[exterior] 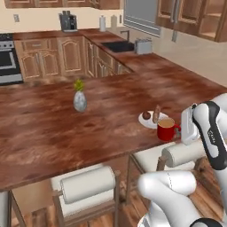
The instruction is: Pick up the brewed coffee from the coffee machine and place it next to the breakfast plate on the dining counter.
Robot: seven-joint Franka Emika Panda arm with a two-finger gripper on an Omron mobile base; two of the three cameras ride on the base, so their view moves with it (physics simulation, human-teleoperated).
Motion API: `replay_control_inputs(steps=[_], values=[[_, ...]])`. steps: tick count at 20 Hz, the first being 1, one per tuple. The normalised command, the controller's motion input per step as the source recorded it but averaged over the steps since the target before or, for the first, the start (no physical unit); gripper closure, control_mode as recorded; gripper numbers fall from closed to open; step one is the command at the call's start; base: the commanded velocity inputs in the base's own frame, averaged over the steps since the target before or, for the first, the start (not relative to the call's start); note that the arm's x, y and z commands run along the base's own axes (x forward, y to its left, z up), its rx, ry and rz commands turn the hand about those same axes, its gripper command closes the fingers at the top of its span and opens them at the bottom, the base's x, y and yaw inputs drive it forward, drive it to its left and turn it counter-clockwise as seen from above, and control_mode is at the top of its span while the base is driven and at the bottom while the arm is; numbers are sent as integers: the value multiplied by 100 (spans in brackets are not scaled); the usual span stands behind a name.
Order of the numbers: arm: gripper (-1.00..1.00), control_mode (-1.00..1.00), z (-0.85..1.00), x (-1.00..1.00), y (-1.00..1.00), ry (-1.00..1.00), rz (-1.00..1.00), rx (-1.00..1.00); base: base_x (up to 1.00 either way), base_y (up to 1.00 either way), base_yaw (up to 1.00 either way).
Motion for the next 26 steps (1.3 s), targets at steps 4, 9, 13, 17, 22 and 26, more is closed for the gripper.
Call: replay_control_inputs(steps=[4,9,13,17,22,26], values=[[100,100,0,0,0,0,0,0,86,-68,38],[100,100,0,0,0,0,0,0,54,-74,36],[100,100,0,0,0,0,0,0,15,-67,26],[100,100,0,0,0,0,0,0,0,-67,19],[100,100,0,0,0,0,0,0,0,-63,11],[100,100,0,0,0,0,0,0,22,-32,1]])
